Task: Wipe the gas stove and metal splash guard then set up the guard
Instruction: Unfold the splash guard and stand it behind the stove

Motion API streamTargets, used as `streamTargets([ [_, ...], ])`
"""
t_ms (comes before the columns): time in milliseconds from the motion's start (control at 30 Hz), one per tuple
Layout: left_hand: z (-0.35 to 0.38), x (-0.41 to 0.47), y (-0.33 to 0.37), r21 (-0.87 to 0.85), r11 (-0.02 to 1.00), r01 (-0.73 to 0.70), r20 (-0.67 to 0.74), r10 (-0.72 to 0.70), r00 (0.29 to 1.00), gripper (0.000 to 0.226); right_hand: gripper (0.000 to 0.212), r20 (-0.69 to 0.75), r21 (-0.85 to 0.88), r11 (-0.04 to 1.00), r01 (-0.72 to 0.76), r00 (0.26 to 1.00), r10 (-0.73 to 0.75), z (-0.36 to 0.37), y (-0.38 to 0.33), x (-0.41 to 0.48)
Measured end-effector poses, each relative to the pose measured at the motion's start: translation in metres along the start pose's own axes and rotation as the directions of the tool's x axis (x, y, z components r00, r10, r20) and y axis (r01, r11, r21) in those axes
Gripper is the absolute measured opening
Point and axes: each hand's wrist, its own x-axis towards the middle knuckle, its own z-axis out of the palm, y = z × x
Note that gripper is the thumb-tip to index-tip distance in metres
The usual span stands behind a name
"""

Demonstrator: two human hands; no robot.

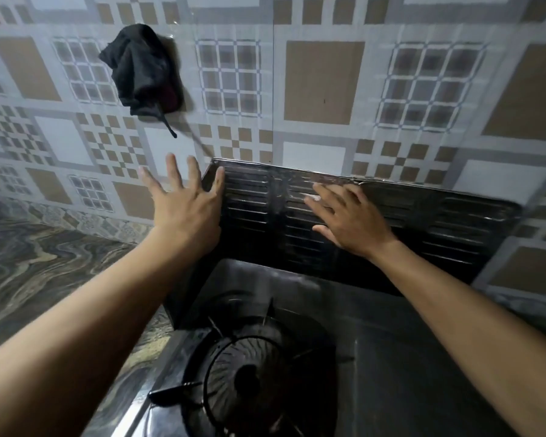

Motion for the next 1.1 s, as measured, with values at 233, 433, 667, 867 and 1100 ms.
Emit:
streamTargets([
  [233, 0.031, 0.029, 0.101, -0.461, 0.864, -0.204, -0.111, 0.172, 0.979, 0.095, 0.078, 0.21, -0.049, 0.989, -0.136, 0.967, 0.144, -0.004, 0.034, -0.052],
  [433, 0.068, 0.063, 0.145, -0.5, 0.84, -0.212, 0.01, 0.25, 0.968, 0.106, 0.086, 0.224, -0.031, 0.993, -0.113, 0.968, 0.117, 0.018, 0.046, -0.062],
  [667, 0.079, 0.089, 0.165, -0.556, 0.824, -0.109, 0.11, 0.204, 0.973, 0.102, 0.086, 0.173, -0.036, 0.991, -0.129, 0.976, 0.133, 0.023, 0.059, -0.087],
  [867, 0.089, 0.093, 0.173, -0.615, 0.776, -0.138, 0.043, 0.208, 0.977, 0.105, 0.096, 0.25, -0.106, 0.979, -0.173, 0.948, 0.195, 0.036, 0.076, -0.12],
  [1100, 0.087, 0.085, 0.178, -0.63, 0.766, -0.124, 0.02, 0.175, 0.984, 0.127, 0.095, 0.285, -0.049, 0.969, -0.242, 0.927, 0.246, 0.022, 0.049, -0.106],
])
